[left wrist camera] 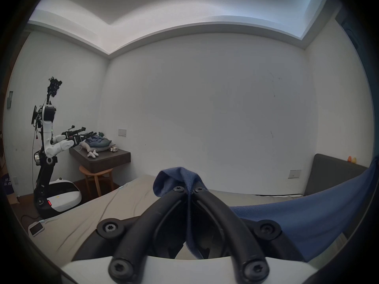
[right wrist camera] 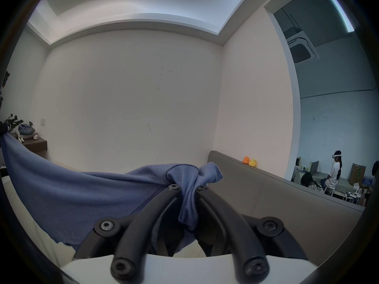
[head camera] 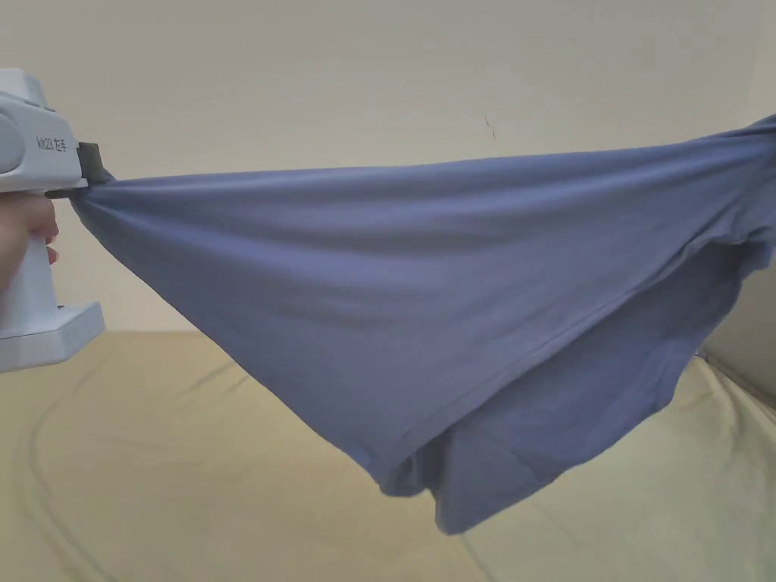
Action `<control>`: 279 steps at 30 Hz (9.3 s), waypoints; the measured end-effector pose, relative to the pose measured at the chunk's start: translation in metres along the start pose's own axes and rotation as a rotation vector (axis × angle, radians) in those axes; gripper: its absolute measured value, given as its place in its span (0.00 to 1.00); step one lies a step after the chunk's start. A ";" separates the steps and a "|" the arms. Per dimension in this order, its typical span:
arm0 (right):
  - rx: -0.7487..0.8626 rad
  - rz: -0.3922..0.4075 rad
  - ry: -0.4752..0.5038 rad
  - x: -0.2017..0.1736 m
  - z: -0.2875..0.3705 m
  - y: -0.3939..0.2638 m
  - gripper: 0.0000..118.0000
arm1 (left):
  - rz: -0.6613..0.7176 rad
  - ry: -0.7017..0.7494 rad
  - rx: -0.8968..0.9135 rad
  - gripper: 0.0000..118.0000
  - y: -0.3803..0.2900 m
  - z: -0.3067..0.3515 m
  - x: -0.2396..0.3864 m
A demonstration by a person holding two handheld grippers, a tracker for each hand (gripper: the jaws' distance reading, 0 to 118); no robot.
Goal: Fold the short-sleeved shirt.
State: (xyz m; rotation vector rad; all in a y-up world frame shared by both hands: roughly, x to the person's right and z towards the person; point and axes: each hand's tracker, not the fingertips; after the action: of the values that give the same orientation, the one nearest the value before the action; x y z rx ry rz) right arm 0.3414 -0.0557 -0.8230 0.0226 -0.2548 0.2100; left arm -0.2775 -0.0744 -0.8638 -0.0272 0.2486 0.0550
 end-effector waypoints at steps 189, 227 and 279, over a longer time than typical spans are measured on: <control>0.211 -0.099 0.102 -0.034 -0.068 0.066 0.02 | -0.204 -0.035 0.028 0.01 0.037 -0.028 0.053; -0.317 -0.017 0.334 -0.014 0.260 -0.319 0.02 | -0.153 -0.232 -0.468 0.01 -0.323 0.241 -0.044; -0.602 -0.251 0.523 -0.001 0.445 -0.345 0.00 | -0.107 -0.303 -0.809 0.73 -0.412 0.354 -0.118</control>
State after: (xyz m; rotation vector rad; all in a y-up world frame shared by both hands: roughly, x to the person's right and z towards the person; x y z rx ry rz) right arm 0.3024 -0.4146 -0.3912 -0.5885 0.2148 -0.1198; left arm -0.2813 -0.4802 -0.4834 -0.8312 -0.0918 0.0494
